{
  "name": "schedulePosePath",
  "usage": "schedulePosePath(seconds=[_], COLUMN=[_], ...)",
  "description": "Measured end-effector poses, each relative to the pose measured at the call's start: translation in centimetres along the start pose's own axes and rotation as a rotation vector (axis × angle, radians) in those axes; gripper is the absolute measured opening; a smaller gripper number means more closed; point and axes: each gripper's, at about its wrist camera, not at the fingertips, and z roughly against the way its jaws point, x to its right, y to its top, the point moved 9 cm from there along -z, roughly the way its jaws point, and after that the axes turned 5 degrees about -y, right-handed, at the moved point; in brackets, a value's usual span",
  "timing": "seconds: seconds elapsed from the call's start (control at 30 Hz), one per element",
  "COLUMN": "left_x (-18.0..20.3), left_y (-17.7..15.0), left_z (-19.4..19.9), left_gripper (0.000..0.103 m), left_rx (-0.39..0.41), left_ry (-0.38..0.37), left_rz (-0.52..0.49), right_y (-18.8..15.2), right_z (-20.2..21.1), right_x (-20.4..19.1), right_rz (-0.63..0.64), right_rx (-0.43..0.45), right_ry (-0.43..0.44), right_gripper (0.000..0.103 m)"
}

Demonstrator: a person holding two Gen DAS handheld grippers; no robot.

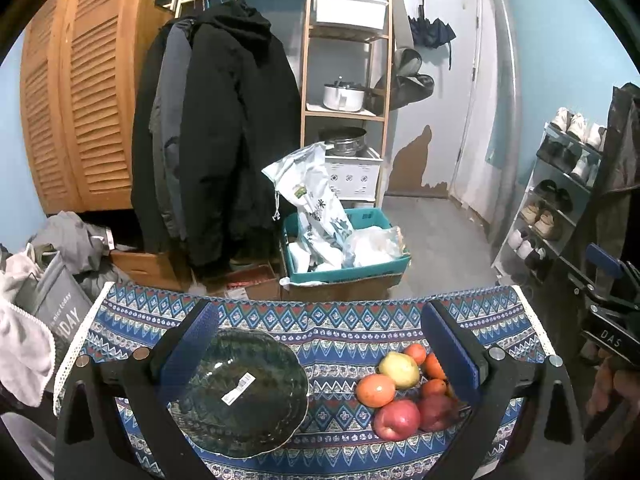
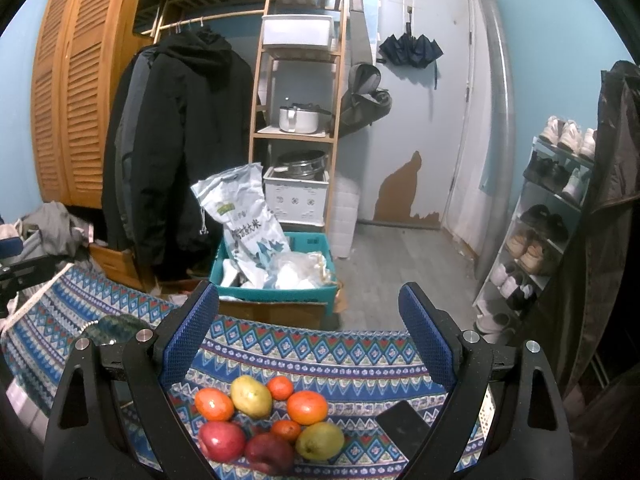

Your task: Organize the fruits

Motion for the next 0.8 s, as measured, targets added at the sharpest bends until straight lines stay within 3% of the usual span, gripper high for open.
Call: schedulePosePath(seconds=[0.8], left_x=[0.07], left_y=[0.11], left_z=[0.20], left_gripper=[0.102], left_rx=[0.007], left_ry=[-0.003], left_rz=[0.001], right_y=[-0.15], right_z=[0.02], right_x=[-0.09], right_rz=[0.000], right_rx=[0.002], right_ry=[-0.002], right_gripper=[0.090])
